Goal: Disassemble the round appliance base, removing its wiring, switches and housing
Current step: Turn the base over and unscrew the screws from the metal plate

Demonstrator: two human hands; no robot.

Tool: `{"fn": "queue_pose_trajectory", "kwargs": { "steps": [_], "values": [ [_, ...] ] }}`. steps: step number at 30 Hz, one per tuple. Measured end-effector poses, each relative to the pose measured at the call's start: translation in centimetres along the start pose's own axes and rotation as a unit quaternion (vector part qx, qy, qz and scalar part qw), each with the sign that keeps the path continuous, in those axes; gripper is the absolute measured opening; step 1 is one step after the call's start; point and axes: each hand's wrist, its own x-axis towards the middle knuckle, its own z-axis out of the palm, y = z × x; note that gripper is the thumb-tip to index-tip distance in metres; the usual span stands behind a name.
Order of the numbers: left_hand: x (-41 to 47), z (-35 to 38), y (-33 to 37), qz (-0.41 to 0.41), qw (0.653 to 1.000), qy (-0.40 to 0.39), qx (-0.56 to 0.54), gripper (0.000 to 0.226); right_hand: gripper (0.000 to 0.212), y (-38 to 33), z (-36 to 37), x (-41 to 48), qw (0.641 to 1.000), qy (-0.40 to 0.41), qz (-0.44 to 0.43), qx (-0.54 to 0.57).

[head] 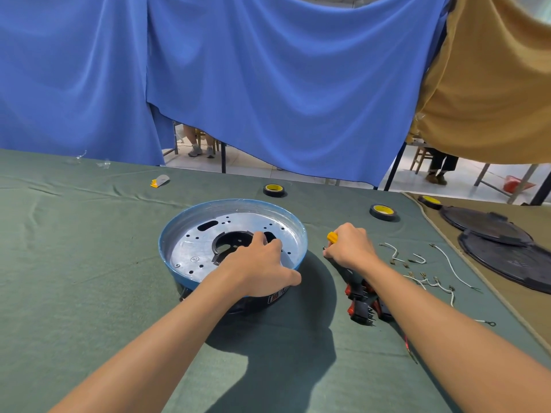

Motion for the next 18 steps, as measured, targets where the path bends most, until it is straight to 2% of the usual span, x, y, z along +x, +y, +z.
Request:
{"fn": "queue_pose_trajectory", "kwargs": {
  "steps": [2, 7, 12, 15, 18],
  "values": [
    [0.0, 0.0, 0.0, 0.000, 1.000, -0.001, -0.002, 0.066, 0.014, -0.1, -0.5, -0.1, 1.000, 0.005, -0.001, 0.006],
    [0.2, 0.0, -0.1, 0.003, 1.000, 0.011, 0.008, 0.075, 0.039, -1.4, -2.6, -2.2, 0.997, -0.006, -0.026, 0.074],
    [0.0, -1.6, -1.5, 0.029, 0.999, 0.006, 0.030, 0.105, 0.055, -3.4, -4.4, -7.4, 0.979, -0.119, -0.043, 0.163],
    [-0.5, -3.0, -3.6, 0.017, 0.998, -0.004, 0.057, 0.111, 0.046, -4.4, -4.6, -9.3, 0.971, -0.147, -0.040, 0.182],
    [-1.3, -2.7, -5.1, 0.003, 0.997, 0.007, 0.079, 0.090, 0.020, -5.4, -3.7, -10.2, 0.970, -0.140, -0.048, 0.192]
  ]
}}
